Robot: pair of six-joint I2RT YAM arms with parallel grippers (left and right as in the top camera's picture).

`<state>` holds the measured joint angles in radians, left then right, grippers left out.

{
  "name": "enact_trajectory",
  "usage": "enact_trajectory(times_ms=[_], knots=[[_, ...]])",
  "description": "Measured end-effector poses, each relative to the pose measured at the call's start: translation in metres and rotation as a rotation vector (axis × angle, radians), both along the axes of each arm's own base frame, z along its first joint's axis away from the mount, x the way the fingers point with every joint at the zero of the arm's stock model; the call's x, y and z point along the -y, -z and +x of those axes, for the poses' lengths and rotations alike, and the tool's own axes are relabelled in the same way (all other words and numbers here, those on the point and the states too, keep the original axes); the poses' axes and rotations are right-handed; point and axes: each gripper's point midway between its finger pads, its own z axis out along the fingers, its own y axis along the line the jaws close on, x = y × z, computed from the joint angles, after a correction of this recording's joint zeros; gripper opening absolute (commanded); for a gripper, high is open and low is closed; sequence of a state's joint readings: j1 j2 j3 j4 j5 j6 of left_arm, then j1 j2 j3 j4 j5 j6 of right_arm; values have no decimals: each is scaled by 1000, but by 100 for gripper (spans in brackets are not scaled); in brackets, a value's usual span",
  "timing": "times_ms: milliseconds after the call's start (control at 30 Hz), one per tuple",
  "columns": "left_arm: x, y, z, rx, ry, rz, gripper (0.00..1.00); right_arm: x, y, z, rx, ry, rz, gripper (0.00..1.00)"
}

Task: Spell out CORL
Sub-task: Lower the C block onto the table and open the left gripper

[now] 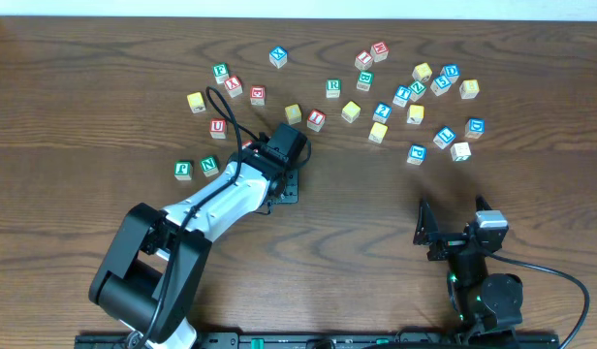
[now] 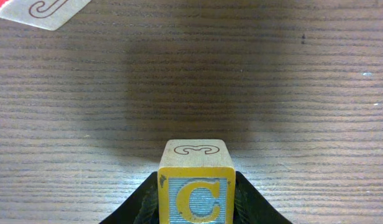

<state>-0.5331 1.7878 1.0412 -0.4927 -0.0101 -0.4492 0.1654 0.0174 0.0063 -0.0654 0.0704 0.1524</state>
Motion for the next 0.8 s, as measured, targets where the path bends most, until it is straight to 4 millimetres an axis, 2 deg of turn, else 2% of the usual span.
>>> enact_trajectory(times_ms=[133, 600, 700, 800], knots=[[0, 1, 0, -3, 0, 2, 39, 0, 0, 0, 0, 0, 0, 99], [0, 1, -2, -9, 2, 1, 40, 0, 0, 0, 0, 0, 0, 99], [-1, -3, -5, -15, 12, 3, 41, 0, 0, 0, 0, 0, 0, 99], [1, -21, -4, 17, 34, -18, 56, 0, 0, 0, 0, 0, 0, 99]])
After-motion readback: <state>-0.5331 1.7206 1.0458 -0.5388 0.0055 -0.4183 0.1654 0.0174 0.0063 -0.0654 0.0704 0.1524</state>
